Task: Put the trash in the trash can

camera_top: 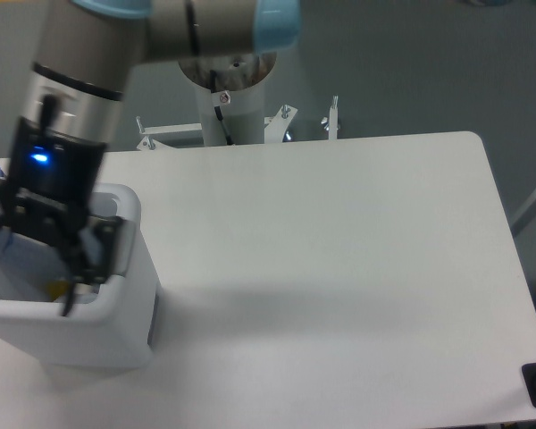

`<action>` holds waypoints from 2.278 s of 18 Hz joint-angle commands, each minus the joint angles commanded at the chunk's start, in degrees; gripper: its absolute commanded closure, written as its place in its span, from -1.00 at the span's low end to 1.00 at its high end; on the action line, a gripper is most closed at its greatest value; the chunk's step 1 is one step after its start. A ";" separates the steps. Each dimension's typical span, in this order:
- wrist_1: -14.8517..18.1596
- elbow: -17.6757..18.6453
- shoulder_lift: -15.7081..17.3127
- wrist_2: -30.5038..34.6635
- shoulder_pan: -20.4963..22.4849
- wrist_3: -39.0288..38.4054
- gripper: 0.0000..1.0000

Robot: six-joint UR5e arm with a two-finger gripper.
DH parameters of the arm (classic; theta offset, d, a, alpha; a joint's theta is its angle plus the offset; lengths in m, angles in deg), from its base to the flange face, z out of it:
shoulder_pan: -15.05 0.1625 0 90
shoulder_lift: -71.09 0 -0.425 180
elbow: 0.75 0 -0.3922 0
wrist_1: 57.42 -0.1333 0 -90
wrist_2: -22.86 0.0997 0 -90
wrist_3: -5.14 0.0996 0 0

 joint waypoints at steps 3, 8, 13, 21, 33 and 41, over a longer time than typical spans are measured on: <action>0.00 1.75 -0.35 -0.09 4.83 0.00 -1.00; -0.26 9.65 -0.26 0.00 10.99 0.61 -1.00; 0.18 13.35 -1.67 5.87 15.74 5.53 -1.00; 0.35 15.99 -1.85 15.38 22.77 19.40 -1.00; 2.71 19.07 -1.67 25.05 24.53 32.76 -1.00; 10.71 18.63 -1.41 29.35 24.45 47.10 -1.00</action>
